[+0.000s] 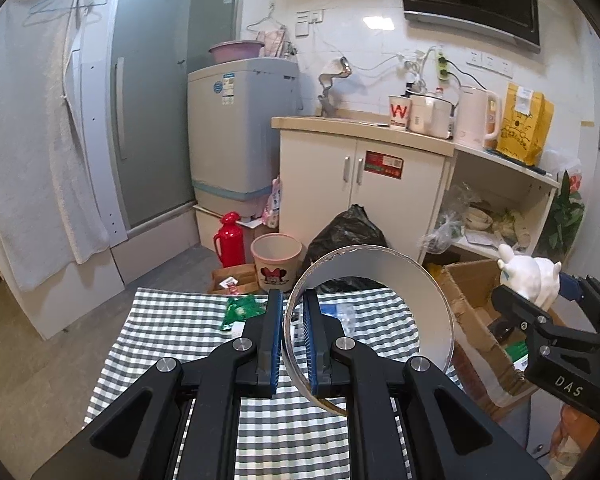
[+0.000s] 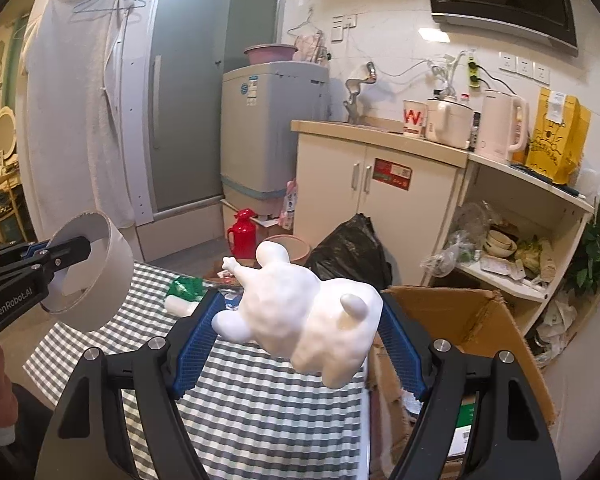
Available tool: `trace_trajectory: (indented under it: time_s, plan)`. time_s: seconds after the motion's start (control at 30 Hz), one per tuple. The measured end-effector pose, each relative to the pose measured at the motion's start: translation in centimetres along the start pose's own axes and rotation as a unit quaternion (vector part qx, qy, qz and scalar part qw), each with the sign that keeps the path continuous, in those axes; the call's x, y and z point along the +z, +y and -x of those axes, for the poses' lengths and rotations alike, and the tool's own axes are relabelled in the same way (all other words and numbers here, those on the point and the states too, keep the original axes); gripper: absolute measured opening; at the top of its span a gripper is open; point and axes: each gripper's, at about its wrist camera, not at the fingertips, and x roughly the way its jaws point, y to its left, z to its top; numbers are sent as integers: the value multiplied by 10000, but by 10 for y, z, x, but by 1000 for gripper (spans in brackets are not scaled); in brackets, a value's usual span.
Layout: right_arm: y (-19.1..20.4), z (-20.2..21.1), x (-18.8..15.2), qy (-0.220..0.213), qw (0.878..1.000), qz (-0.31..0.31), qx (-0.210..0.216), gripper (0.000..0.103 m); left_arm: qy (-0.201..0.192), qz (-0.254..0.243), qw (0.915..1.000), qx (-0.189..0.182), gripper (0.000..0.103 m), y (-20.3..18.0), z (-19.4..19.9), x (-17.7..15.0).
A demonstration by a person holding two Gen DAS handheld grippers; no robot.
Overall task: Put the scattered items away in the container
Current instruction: 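Lift and carry the tape ring and plush toy over the cardboard box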
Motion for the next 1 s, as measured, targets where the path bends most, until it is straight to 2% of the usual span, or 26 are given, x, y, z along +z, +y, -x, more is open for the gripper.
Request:
trace_trajectory:
  time_s: [0.53, 1.0]
  plan:
    - [-62, 11, -5, 75, 9984, -187, -528, 77, -2, -223, 9983, -534, 10, -62, -23, 18]
    - [-114, 16, -6, 133, 9944, -449, -948, 77, 72, -429, 9935, -1050, 10, -115, -48, 28]
